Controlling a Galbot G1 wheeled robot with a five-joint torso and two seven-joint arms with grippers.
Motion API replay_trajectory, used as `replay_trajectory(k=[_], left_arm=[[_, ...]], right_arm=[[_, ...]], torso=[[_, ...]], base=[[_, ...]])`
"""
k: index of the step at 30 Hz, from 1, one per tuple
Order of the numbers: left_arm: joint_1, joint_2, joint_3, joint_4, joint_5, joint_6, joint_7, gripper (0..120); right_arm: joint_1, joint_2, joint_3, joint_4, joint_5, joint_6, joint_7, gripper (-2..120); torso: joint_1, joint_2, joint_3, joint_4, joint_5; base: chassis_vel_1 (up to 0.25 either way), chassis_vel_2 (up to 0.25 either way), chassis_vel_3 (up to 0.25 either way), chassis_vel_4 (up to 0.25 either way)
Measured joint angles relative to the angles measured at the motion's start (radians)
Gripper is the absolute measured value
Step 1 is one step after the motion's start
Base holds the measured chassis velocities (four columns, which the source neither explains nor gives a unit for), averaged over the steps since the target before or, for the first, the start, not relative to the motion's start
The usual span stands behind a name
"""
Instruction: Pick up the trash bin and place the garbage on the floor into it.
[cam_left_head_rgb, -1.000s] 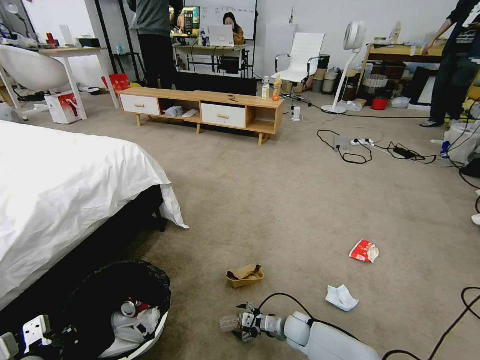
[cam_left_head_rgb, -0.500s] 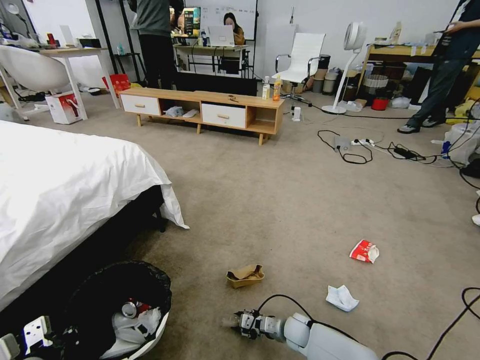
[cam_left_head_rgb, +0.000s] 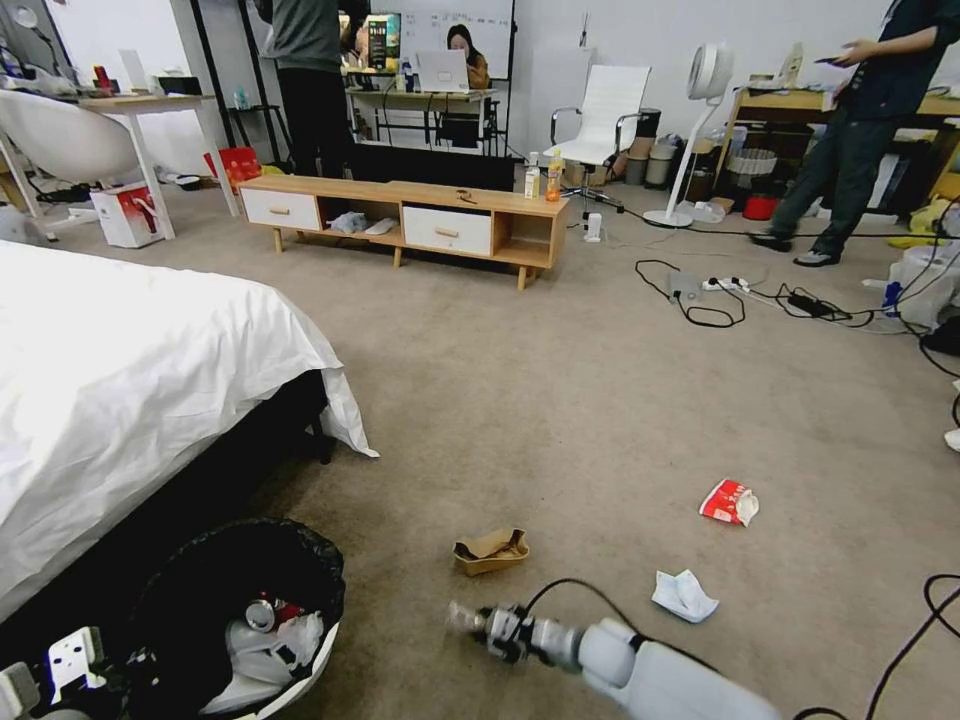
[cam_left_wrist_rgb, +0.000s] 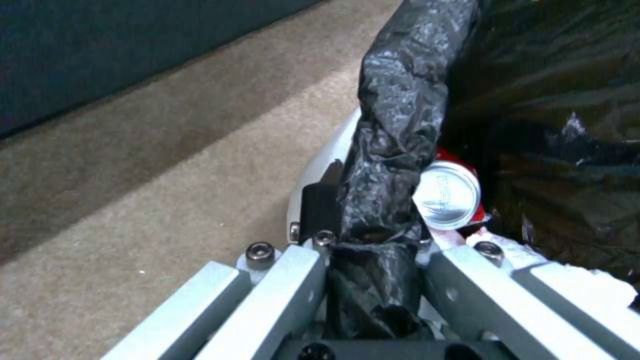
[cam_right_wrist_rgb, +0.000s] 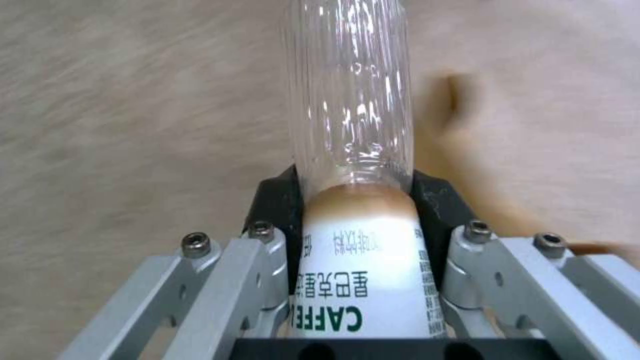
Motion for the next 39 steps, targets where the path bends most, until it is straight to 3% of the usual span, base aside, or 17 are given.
replay_trajectory(k=[9, 12, 21, 22, 29, 32, 37, 39], left_arm=[[-0.013, 0.031, -0.007, -0.032, -0.059, 0.0, -0.02, 1], [-0.018, 0.048, -0.012, -0.054, -0.095, 0.0, -0.032, 1], [-0.02, 0.081, -0.019, -0.102, -0.175, 0.0, -0.052, 1], [-0.021, 0.091, -0.02, -0.116, -0.218, 0.0, -0.065, 1], [-0.023, 0.111, -0.021, -0.136, -0.259, 0.0, -0.082, 1], [-0.02, 0.12, -0.018, -0.149, -0.269, 0.0, -0.086, 1], [-0.016, 0.127, -0.017, -0.154, -0.275, 0.0, -0.087, 1], [-0.016, 0.133, -0.017, -0.155, -0.283, 0.0, -0.089, 1]], right_arm=[[0.029, -0.139, 0.088, 0.307, 0.116, -0.089, 0.045, 29], [0.031, -0.188, 0.142, 0.425, 0.162, -0.128, 0.058, 29], [0.072, -0.234, 0.213, 0.645, 0.253, -0.187, 0.089, 29], [0.103, -0.234, 0.217, 0.716, 0.291, -0.212, 0.106, 29], [0.239, -0.184, 0.167, 0.829, 0.402, -0.273, 0.184, 29], [0.353, -0.112, 0.079, 0.853, 0.505, -0.298, 0.251, 29], [0.403, -0.057, 0.018, 0.853, 0.557, -0.312, 0.277, 29], [0.439, 0.0, -0.034, 0.849, 0.602, -0.319, 0.3, 29]], torso=[[0.0, 0.0, 0.0, 0.0006, 0.0001], [0.0, 0.0, 0.0, -0.0002, 0.0002], [0.0, 0.0, 0.0, 0.0002, 0.0002], [0.0, 0.0, 0.0, 0.0003, 0.0001], [0.0, 0.0, 0.0, 0.0005, -0.0001], [0.0, 0.0, 0.0, 0.0007, -0.0003], [0.0, 0.0, 0.0, 0.0001, 0.0], [0.0, 0.0, 0.0, 0.0002, -0.0001]], base=[[0.0, 0.0, 0.0, 0.0], [0.0, 0.0, 0.0, 0.0], [0.0, 0.0, 0.0, 0.0], [0.0, 0.0, 0.0, 0.0], [0.0, 0.0, 0.0, 0.0], [0.0, 0.0, 0.0, 0.0], [0.0, 0.0, 0.0, 0.0], [0.0, 0.0, 0.0, 0.0]])
